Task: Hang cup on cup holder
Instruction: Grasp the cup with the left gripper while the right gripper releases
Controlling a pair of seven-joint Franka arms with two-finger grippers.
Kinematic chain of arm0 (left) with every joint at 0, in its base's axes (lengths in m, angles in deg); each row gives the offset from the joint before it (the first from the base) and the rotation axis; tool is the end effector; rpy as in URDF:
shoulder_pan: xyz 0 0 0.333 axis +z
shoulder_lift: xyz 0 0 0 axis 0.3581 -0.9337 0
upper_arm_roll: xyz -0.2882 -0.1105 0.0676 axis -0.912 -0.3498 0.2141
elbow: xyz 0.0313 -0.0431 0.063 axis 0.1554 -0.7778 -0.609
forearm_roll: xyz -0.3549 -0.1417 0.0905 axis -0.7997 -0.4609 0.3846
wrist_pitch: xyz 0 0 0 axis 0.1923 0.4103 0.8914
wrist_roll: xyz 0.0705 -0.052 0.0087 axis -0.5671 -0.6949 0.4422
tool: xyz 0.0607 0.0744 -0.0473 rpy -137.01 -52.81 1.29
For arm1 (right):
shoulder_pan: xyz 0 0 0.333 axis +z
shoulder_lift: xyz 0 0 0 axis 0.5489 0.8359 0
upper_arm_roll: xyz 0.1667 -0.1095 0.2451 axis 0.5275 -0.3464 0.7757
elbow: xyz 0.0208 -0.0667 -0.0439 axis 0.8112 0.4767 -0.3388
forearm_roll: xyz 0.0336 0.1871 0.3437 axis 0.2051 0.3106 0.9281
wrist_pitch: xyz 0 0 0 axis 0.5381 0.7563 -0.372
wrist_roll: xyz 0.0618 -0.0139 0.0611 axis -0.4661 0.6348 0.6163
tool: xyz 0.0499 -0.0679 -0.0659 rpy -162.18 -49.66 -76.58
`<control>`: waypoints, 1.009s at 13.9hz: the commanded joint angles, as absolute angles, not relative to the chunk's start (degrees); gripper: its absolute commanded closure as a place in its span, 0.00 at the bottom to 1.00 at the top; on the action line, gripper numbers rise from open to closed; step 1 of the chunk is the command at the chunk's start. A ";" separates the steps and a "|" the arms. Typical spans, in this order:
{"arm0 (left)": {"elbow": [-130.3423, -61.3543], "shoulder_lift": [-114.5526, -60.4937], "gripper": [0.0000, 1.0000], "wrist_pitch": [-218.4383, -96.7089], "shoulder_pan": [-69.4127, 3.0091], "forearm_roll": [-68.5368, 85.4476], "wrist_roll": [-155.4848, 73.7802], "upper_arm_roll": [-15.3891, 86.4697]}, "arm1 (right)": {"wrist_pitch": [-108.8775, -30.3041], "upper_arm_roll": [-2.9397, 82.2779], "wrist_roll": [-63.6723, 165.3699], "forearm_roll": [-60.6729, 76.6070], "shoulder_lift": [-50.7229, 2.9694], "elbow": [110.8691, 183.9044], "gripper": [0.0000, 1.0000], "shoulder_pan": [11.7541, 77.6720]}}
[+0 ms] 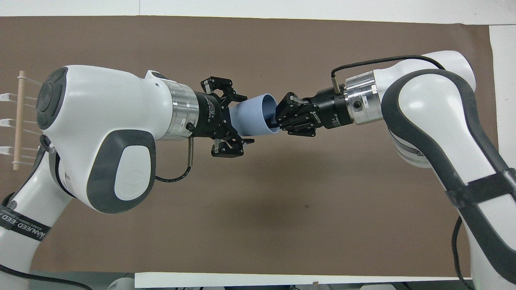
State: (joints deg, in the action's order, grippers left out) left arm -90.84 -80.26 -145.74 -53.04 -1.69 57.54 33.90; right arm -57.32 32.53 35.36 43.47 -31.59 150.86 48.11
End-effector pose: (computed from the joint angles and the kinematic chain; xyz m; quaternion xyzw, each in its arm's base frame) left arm 0.4769 -0.3790 0.5477 0.6486 0.6916 -0.2230 0.2265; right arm 0.5571 0.2242 0.4748 -0.8456 0.1293 0.1675 0.4902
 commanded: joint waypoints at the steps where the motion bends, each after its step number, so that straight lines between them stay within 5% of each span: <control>1: -91.77 -79.66 0.30 -146.02 -53.68 -2.53 58.05 34.26 | -57.46 32.47 34.68 44.61 -32.80 152.09 1.00 48.23; 3: -91.59 -79.66 0.41 -146.28 -53.68 -2.53 58.23 34.26 | -57.46 32.47 34.68 44.61 -32.80 152.09 1.00 48.23; 7: -91.42 -79.75 0.49 -146.54 -53.86 -2.53 59.80 34.35 | -57.55 32.47 34.68 44.53 -32.80 152.00 0.98 48.23; 8: -91.42 -79.75 0.59 -146.54 -53.86 -2.44 59.72 34.35 | -57.64 32.47 34.68 44.53 -32.80 152.00 0.98 48.23; 11: -91.33 -79.84 0.60 -146.37 -53.86 -2.53 59.98 34.35 | -57.55 32.47 34.68 44.53 -32.80 152.00 0.91 48.23; 12: -91.33 -79.84 0.61 -146.28 -53.86 -2.53 59.98 34.35 | -57.55 32.47 34.68 44.53 -32.80 152.00 0.41 48.23; 13: -91.33 -79.84 0.61 -146.28 -53.86 -2.53 59.98 34.35 | -58.07 32.47 34.50 44.26 -33.24 151.92 0.03 48.32; 14: -91.24 -79.84 0.62 -146.28 -53.86 -2.44 59.98 34.35 | -57.90 32.38 34.33 43.74 -33.59 151.74 0.01 48.14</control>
State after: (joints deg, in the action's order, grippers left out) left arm -90.84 -80.25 -145.71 -53.05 -1.69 58.87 33.92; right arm -57.25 32.46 34.86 43.57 -31.90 150.97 48.09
